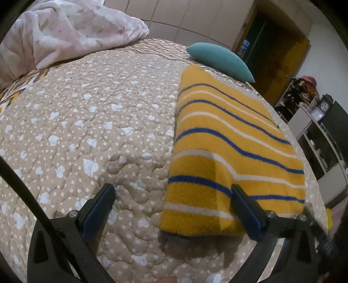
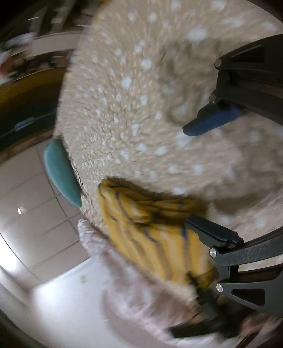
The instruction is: Fold small clothes
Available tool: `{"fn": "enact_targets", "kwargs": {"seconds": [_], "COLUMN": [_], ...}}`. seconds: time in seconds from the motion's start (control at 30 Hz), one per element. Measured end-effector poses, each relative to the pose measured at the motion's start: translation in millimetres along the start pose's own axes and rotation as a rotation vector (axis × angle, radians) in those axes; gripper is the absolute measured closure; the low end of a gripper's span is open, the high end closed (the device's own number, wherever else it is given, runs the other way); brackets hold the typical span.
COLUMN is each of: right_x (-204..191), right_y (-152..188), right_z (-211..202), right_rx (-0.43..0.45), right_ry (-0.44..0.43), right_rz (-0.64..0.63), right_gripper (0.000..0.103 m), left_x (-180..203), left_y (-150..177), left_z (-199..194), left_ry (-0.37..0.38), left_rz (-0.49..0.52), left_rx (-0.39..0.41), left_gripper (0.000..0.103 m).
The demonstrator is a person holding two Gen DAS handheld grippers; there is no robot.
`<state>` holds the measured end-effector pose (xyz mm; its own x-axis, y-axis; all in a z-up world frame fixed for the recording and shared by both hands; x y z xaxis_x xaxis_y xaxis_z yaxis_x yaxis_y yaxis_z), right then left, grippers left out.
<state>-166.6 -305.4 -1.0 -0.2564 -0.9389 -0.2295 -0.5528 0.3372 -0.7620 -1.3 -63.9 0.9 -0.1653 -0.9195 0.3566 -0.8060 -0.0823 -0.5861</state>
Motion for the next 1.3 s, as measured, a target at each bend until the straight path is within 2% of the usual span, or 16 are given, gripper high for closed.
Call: {"fn": "enact_targets", "kwargs": {"seconds": [0.07,0.13,0.2,0.33,0.5,0.7,0.83,0.9,0.93,1.1,1.2,1.3], "right_x": [-20,-36,-37,-24,-26,-28,-32,-34,-35,-33,-29,-29], "right_y": [10,14,14,14,15,15,18,21,25,29,29,28], "right_z": [1,6,7,5,5,4,2,0,-5,-22,-37,-51], "right_rx": [-0.017,-0.029,-0.034,-0.025,-0.018,-0.020,-0.050,-0.064,-0.073,-0.139,-0.170,-0.163], "right_ry": [0.144,0.251,0.283,0.228,0.243,0.244,0.271,0.288,0.290,0.254,0.234,0.217], "right_rz": [-0.147,-0.250,-0.262,-0.212,-0.227,-0.229,-0.233,-0.230,-0.227,-0.201,-0.140,-0.079], "right_gripper": [0.021,0.018,0.017,0.016,0.016,0.016,0.015,0.014,0.014,0.012,0.012,0.012], "left_x": [3,6,8,6,4,1,8,14,18,11,10,11], "left_y": [3,8,11,11,13,15,27,42,51,66,62,59], "left_z": [-2,-5,-7,-5,-10,-11,-14,-16,-23,-64,-100,-133], "left_ry": [-0.014,-0.026,-0.027,-0.009,0.000,0.013,-0.043,-0.104,-0.141,-0.132,-0.152,-0.157], "left_rz": [0.020,0.042,0.055,0.053,0.041,0.043,0.116,0.209,0.269,0.208,0.173,0.123], "left_rx": [0.006,0.014,0.017,-0.007,0.015,0.000,-0.022,-0.053,-0.034,-0.054,0.018,0.119], "left_gripper": [0.000,0.000,0.000,0.000,0.000,0.000,0.000,0.000,0.000,0.000,0.000,0.000]}}
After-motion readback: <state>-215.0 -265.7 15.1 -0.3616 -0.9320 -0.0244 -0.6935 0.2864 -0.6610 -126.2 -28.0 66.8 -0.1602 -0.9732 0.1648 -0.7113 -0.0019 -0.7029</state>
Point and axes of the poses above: each gripper's, at about its wrist camera, not at the fingertips, and z roughly the way its jaws point, x to its right, y to its underside, the point moved 4 cm from there along z, roughly the way its jaws point, and after that the axes turned 6 degrees about -z, right-handed, at the moved point
